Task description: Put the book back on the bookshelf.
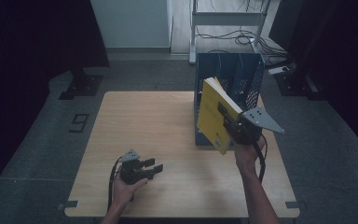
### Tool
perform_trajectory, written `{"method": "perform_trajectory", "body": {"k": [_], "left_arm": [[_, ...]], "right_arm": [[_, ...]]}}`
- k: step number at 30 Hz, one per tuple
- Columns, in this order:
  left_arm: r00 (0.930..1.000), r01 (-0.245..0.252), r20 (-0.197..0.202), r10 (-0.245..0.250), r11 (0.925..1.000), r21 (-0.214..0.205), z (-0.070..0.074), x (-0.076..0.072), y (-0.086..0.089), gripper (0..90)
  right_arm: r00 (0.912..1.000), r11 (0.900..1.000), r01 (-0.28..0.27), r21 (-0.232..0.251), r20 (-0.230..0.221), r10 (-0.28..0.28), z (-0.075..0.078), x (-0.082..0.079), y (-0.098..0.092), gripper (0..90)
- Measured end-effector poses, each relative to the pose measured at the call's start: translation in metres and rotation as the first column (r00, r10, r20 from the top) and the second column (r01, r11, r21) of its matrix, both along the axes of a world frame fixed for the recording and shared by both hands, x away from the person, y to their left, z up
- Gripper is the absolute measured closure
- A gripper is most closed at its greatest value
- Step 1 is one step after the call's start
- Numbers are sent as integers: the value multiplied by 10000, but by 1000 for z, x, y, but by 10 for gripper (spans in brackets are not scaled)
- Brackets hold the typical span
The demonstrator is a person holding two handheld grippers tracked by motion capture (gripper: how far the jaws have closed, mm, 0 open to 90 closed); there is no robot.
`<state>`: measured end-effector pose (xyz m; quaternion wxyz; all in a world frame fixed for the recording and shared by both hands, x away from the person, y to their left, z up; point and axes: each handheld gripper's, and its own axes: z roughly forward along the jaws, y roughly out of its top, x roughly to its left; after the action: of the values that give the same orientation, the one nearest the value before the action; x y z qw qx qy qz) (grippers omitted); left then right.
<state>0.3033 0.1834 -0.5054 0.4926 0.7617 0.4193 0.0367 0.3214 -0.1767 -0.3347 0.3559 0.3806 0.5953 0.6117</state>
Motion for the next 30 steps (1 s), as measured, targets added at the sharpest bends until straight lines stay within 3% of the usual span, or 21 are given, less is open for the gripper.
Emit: {"method": "perform_trajectory", "body": {"k": [30], "left_arm": [[10000,-97,-2,97,9998,-172,0,0,6,455]], "right_arm": [[9984,9988,461,-167,-316,-466,-2,34,8,744]]}}
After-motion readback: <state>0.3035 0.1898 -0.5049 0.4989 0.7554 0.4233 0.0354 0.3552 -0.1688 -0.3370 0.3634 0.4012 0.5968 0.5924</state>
